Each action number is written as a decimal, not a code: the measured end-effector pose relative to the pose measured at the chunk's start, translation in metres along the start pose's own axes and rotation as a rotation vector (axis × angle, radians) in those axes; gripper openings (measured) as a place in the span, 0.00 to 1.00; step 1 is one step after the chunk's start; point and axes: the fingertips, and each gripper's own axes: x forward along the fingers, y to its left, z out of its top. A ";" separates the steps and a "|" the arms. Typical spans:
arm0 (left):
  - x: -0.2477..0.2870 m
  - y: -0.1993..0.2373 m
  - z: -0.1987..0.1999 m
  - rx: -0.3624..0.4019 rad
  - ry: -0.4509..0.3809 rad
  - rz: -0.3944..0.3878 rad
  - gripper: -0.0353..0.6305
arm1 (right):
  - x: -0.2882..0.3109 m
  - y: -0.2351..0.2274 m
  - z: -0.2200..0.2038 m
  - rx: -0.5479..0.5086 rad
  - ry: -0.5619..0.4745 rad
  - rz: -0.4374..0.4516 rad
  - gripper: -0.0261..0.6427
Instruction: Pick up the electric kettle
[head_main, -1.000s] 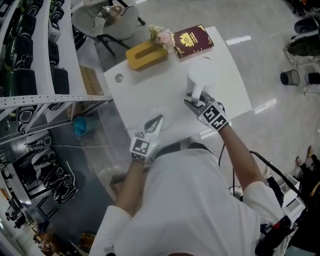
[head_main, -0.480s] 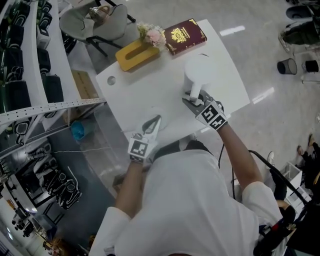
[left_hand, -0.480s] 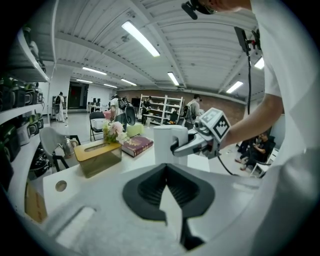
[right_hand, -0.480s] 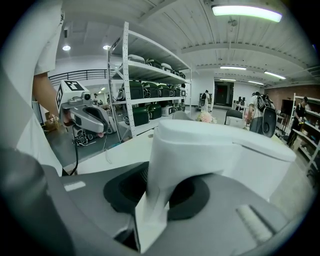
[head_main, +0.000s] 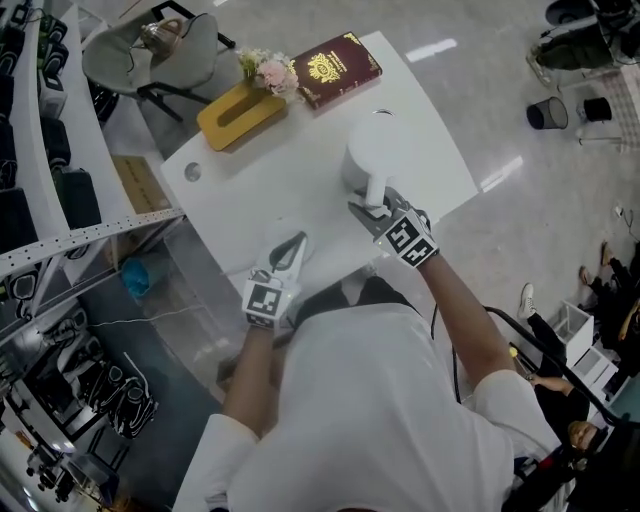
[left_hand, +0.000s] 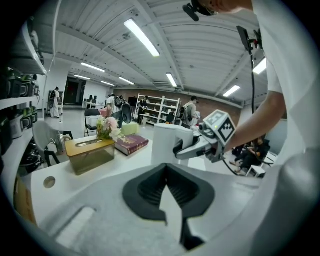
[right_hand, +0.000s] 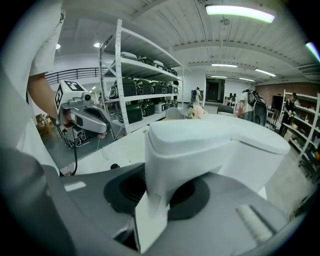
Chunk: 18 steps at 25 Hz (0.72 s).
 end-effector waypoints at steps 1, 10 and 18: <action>0.002 -0.001 -0.001 -0.001 0.000 -0.005 0.06 | 0.000 0.000 -0.002 0.002 0.001 -0.005 0.18; 0.005 -0.018 -0.007 0.008 0.011 -0.051 0.06 | -0.006 0.003 -0.025 0.037 0.039 -0.045 0.19; 0.007 -0.024 -0.012 0.002 0.017 -0.070 0.06 | -0.004 0.007 -0.036 0.051 0.043 -0.067 0.19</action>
